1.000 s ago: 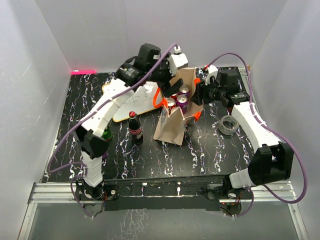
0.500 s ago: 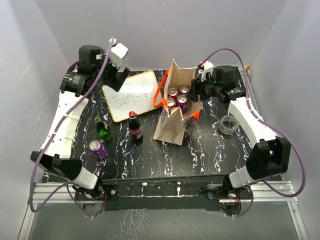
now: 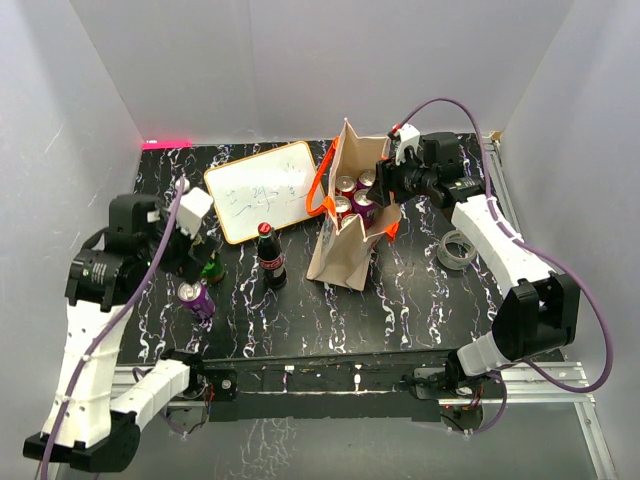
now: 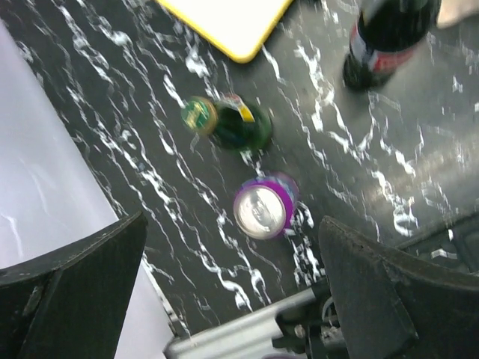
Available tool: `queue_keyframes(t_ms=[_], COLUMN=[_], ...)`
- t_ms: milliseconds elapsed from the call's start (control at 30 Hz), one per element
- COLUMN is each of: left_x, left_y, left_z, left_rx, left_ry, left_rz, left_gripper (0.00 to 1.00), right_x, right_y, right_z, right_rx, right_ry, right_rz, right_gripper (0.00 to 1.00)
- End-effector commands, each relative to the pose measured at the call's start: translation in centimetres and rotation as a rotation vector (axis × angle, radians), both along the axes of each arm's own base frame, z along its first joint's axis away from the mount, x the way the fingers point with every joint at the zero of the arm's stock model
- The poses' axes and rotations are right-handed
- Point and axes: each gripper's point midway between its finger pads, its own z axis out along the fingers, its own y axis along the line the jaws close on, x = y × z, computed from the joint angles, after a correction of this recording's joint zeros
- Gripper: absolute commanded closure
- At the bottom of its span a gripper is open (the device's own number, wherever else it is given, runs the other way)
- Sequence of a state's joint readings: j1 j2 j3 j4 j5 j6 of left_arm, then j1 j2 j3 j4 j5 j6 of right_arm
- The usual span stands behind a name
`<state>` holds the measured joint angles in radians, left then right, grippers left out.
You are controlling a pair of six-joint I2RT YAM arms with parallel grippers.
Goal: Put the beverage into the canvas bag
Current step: Pick up the drink from the center of the board.
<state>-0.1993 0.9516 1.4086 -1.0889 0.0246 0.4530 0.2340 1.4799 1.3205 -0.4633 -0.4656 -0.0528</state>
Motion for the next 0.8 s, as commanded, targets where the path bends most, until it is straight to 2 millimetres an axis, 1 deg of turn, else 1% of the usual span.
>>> queue_keyframes(t_ms=[0, 200, 367, 567, 767], left_x=[-3.6, -5.1, -5.4, -4.2, -2.6], left_y=[1.0, 0.6, 0.8, 1.9, 3.1], left_z=[-5.0, -10.0, -12.5, -13.8, -14.4], left_rx=[0.044, 0.035, 0.034, 0.043, -0.012], left_ry=[0.194, 0.336, 0.397, 0.410, 0.424], left_rz=[0.017, 0.008, 0.032, 0.106, 0.177], left_gripper=[0.03, 0.03, 0.03, 0.03, 0.03], right_x=[0.6, 0.5, 0.4, 0.2, 0.2], right_y=[1.3, 1.6, 1.5, 2.0, 2.1], right_z=[2.1, 2.2, 2.3, 2.2, 2.4], right_rx=[0.027, 0.016, 0.007, 0.020, 0.013], right_ry=[-0.057, -0.062, -0.065, -0.052, -0.061], right_rz=[0.033, 0.054, 0.051, 0.041, 0.033], right_gripper=[0.40, 0.40, 0.39, 0.39, 0.39])
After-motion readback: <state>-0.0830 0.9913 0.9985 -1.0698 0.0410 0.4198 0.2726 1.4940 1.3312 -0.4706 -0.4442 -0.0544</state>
